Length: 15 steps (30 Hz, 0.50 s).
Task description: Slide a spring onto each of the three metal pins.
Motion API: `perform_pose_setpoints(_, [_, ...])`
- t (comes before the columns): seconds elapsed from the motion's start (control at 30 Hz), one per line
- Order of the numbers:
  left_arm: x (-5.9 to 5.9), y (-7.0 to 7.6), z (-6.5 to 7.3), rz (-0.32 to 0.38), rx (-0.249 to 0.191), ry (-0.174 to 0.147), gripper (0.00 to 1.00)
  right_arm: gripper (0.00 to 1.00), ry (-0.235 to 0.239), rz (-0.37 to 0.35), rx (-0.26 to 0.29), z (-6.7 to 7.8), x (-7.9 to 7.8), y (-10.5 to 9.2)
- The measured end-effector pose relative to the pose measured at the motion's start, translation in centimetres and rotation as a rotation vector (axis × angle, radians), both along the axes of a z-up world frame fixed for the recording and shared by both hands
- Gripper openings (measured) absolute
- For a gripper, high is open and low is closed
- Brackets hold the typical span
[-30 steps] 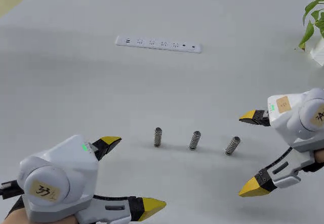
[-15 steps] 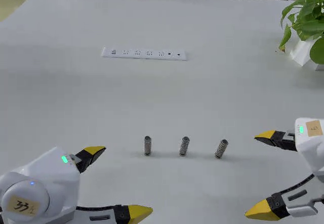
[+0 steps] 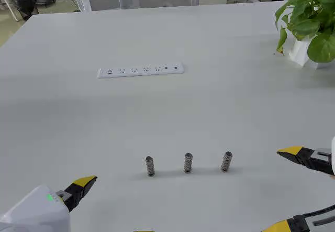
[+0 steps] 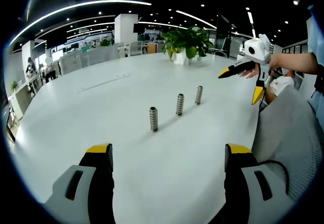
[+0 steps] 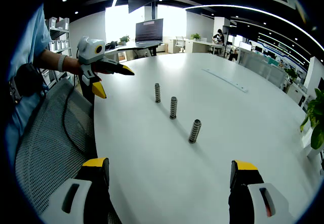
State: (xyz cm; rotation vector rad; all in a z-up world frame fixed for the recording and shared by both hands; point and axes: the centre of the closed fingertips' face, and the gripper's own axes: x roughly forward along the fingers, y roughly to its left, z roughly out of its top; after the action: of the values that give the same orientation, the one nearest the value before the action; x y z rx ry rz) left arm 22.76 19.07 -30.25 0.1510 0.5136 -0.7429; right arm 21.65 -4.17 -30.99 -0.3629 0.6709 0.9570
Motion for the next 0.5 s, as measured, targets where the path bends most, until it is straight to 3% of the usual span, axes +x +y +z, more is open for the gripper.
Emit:
perform_pose_setpoints(0.13, [-0.3, -0.2, 0.0, 0.006, -0.002, -0.002, 0.90, 0.99, 0.017, 0.002, -0.016, -0.8, -1.0, -0.6])
perform_pose_setpoints(0.5, [-0.8, -0.3, 0.1, -0.008, 0.014, -0.003, 0.90, 0.99, 0.032, -0.055, 0.015, -0.9, -2.1, -1.5])
